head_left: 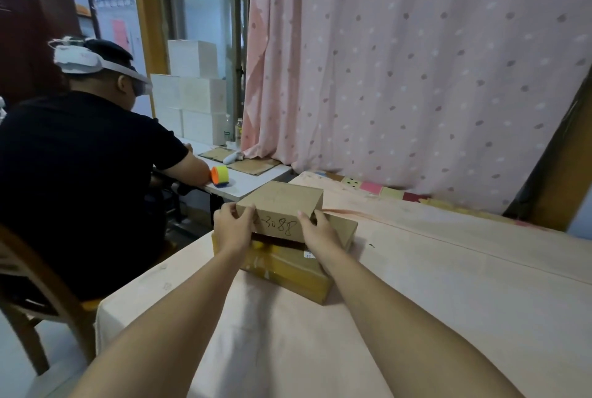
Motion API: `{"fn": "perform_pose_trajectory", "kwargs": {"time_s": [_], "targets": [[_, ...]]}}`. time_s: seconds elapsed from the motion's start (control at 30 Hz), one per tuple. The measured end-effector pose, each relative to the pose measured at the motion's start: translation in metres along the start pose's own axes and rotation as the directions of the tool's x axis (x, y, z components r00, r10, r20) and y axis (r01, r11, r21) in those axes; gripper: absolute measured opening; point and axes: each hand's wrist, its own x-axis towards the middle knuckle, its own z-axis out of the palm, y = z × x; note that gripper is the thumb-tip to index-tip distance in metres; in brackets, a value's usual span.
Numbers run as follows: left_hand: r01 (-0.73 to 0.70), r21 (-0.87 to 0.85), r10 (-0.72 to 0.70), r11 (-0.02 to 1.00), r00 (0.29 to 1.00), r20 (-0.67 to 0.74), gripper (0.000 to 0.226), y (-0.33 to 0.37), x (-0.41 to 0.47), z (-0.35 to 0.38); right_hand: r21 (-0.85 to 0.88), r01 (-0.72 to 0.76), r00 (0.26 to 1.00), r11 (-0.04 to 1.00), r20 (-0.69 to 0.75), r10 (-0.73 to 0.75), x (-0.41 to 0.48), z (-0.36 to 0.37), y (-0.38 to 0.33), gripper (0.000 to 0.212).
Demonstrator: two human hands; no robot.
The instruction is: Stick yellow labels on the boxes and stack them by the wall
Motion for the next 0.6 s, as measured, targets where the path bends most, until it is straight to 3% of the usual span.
{"fn": "perform_pose_trajectory", "kwargs": {"time_s": [0.13,0.3,0.37,0.5,0.6], "targets": [[0.007,-0.138,-0.008,0.990,1.000,-0.003,0.036,0.017,-0.018,0.007,0.246,-0.034,0.998,0.969,-0.049,0.048,-0.005,-0.014,-0.002,0.063],[-0.017,-0.156,0.028,0.988,0.997,0.071,0.036,0.045,-0.047,0.014,0.393,0.051,0.980,0.918,-0.199,0.031,-0.025,-0.042,0.000,0.065],[0.013,-0.148,0.006,0.989,0.991,0.130,0.040,0.057,-0.061,0.020,0.412,0.103,0.948,0.905,-0.316,0.036,-0.039,-0.059,-0.002,0.054],[0.032,-0.113,-0.010,0.993,0.982,0.188,0.037,0.083,-0.093,0.040,0.225,0.189,0.863,0.956,-0.502,-0.053,-0.071,-0.100,-0.007,0.055],[0.013,-0.215,0.040,0.977,0.970,0.239,0.006,0.109,-0.127,0.055,0.033,0.246,0.820,0.969,-0.540,-0.190,-0.101,-0.134,-0.005,0.057]]}}
